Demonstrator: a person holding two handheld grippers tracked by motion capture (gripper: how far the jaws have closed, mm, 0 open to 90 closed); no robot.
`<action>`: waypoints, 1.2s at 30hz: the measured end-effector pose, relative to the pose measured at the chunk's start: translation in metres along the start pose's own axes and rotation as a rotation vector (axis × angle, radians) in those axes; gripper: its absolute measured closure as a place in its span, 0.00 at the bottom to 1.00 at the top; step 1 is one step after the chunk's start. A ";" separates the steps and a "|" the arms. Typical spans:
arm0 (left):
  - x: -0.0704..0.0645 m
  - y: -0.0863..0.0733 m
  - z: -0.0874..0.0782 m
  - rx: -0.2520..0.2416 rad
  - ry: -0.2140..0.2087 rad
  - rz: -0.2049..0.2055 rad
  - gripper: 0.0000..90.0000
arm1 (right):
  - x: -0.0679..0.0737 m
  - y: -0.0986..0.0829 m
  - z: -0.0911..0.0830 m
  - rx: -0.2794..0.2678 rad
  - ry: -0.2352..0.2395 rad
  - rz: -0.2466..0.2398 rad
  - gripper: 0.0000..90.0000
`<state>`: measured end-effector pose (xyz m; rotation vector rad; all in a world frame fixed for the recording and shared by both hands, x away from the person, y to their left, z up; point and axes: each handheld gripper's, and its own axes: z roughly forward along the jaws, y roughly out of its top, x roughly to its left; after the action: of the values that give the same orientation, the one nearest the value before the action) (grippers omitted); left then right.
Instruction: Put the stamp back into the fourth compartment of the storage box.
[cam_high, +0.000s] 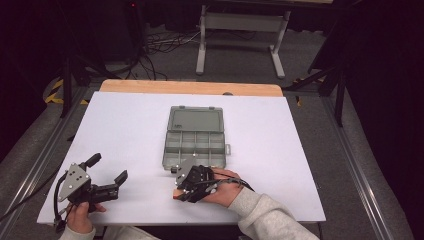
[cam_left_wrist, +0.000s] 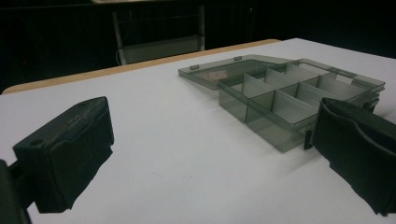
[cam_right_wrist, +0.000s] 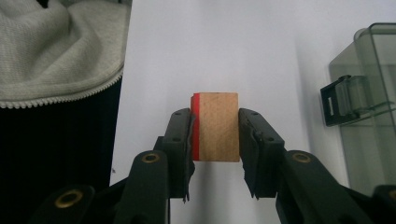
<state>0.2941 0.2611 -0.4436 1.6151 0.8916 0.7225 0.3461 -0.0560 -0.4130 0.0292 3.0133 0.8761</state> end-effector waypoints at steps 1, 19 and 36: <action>0.000 0.000 0.000 0.000 0.000 0.000 0.00 | 0.000 0.000 -0.001 -0.006 -0.002 0.002 0.73; 0.000 0.000 0.000 0.000 0.003 -0.002 0.00 | 0.001 -0.001 -0.023 -0.127 -0.042 0.000 0.73; 0.000 -0.001 0.001 0.001 0.006 -0.006 0.00 | 0.001 0.001 -0.042 -0.161 -0.084 0.005 0.73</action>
<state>0.2947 0.2612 -0.4445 1.6114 0.9013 0.7226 0.3443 -0.0781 -0.3769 0.0713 2.8575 1.0864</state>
